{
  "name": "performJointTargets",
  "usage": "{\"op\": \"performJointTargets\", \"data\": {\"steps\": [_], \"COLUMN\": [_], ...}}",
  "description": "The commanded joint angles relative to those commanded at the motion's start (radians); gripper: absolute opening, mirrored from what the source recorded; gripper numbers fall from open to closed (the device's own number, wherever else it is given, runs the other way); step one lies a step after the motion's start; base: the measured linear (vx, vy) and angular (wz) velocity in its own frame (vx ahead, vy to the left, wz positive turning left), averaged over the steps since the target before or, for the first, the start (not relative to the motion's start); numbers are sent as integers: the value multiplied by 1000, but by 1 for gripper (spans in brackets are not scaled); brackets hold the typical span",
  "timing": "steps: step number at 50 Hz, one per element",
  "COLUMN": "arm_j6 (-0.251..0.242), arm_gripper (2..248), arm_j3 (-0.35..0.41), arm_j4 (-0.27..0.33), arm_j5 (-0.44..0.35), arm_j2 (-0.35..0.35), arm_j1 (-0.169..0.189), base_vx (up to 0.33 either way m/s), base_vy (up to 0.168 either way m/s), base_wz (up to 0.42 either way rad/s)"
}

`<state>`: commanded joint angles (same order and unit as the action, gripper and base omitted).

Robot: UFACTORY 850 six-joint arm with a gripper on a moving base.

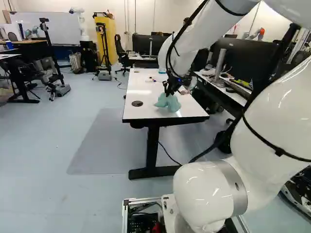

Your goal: Clean the table with the green towel

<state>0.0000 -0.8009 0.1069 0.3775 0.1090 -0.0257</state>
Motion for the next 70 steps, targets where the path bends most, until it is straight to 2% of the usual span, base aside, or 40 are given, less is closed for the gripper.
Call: {"op": "performJointTargets", "data": {"steps": [8,23,39,46,57,70], "arm_j6": [0,0,0,0,0,0], "arm_gripper": [30,30,30,30,30,30], "arm_j3": [2,3,-5,-26,-55,-64], "arm_j4": [0,0,0,-1,-19,-39], "arm_j5": [72,74,-25,-58,-158,-230], "arm_j2": [25,47,38,16,-15,-24], "arm_j1": [0,0,7,27,65,110], "base_vx": [0,0,0,0,0,0], "base_vy": [0,0,0,0,0,0], "base_wz": [0,0,0,0,0,0]}}
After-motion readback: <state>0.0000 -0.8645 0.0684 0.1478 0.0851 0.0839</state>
